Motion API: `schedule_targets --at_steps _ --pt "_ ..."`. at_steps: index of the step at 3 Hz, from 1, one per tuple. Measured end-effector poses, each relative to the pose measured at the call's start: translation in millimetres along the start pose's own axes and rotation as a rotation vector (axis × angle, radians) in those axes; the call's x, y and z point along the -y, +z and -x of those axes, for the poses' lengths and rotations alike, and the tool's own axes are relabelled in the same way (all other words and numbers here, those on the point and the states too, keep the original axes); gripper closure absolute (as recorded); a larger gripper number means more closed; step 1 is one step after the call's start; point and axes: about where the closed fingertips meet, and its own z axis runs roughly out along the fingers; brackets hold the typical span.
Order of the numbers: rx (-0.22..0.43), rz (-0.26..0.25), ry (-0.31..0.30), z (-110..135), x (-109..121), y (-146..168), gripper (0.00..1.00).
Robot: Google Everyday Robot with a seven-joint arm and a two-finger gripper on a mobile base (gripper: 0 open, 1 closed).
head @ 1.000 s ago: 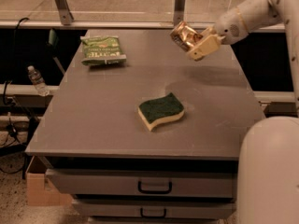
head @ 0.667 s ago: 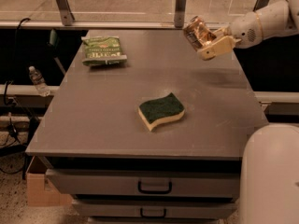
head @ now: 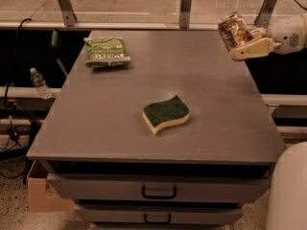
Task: Place orange can upright
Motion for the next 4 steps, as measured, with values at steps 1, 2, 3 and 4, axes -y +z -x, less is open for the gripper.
schedule_targets --at_steps 1,2,3,4 --pt "0.046 0.037 0.013 -14.0 -9.8 -7.5 1.0" --pt "0.08 0.08 -0.039 -22.2 -21.4 -3.7 1.0" --pt "0.087 0.107 -0.132 -28.8 -31.1 2.2 1.0" --pt "0.113 0.154 -0.242 -41.4 -43.6 16.4 1.0"
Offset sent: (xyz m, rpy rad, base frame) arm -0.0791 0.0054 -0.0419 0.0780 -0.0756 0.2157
